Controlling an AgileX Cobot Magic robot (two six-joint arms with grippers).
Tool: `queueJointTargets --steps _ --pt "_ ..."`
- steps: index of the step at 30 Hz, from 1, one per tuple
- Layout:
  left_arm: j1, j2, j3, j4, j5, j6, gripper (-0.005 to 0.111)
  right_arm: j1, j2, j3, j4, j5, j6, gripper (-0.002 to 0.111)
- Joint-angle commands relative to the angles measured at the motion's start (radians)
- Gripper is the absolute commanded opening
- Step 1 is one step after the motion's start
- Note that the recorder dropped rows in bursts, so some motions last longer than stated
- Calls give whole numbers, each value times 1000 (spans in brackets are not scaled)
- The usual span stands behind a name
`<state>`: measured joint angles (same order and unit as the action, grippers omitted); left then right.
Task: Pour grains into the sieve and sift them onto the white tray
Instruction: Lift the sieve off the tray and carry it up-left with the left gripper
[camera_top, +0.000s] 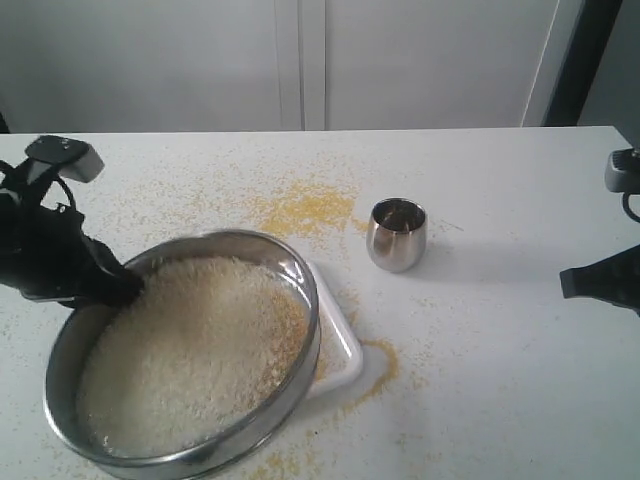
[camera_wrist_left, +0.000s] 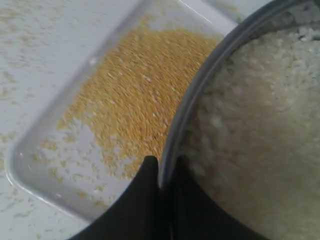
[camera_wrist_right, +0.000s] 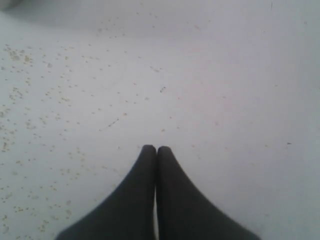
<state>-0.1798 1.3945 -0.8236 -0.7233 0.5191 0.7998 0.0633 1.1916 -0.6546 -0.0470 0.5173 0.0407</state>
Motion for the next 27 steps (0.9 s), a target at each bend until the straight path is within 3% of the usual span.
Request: queueJointTargets --steps 1,3,5,7,10,11,18,27 --pt "114 -10 -42 131 -17 -173 0 -4 -3 5 -5 -10 1 0" --pt "114 -8 -45 75 -12 -162 0 -4 -3 5 -5 -10 1 0" --pt "30 -2 -43 72 16 -94 0 -4 -3 5 -5 -10 1 0" --pt "-27 -4 -43 199 18 -138 0 -4 -3 5 -5 -10 1 0" --pt "27 -4 -45 456 -44 -439 0 -4 -3 5 -5 -10 1 0" --pt "47 -4 -45 471 -52 -469 0 -4 -3 5 -5 -10 1 0" --pt "29 10 -69 440 -153 -441 0 -4 -3 5 -5 -10 1 0" --pt "40 198 -383 440 -8 -523 0 -4 -3 5 -5 -12 36 0"
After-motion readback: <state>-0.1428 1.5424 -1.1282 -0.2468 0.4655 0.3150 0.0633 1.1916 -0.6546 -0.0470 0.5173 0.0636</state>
